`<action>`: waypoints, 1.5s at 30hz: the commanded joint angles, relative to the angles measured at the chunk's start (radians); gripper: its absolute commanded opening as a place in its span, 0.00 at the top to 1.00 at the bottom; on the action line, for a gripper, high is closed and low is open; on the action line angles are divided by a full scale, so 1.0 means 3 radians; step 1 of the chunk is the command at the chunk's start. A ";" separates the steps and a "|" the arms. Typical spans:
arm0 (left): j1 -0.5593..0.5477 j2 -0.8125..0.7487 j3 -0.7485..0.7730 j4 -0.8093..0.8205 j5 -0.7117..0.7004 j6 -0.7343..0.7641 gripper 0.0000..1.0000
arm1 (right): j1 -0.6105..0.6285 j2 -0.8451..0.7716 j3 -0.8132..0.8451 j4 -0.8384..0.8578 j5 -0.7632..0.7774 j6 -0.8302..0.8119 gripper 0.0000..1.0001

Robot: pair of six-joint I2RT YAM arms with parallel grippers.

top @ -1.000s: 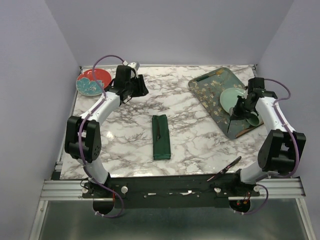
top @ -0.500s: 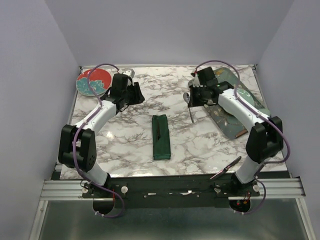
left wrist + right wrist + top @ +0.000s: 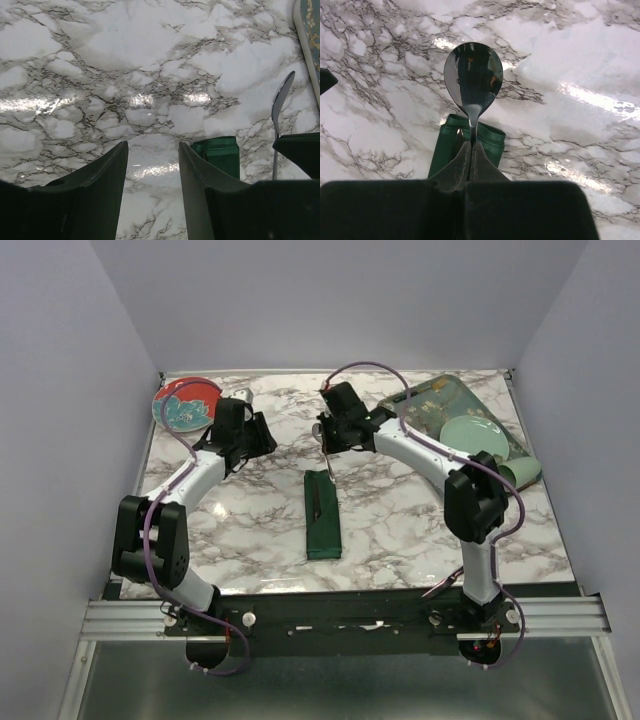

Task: Fold the napkin into a case and place the utensils inside
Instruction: Insert the spoon into the folded napkin.

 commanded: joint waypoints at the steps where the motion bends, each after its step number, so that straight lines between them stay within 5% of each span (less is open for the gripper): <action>1: 0.0117 -0.0151 -0.0101 0.0165 -0.0117 -0.0060 0.46 | 0.0205 0.0202 0.0166 0.0156 0.0379 0.0113 0.99; 45: 0.0306 -0.0775 -0.0904 0.0293 -0.0030 0.0057 0.46 | 0.0645 -0.0232 -0.1096 0.0484 0.0870 0.0757 0.99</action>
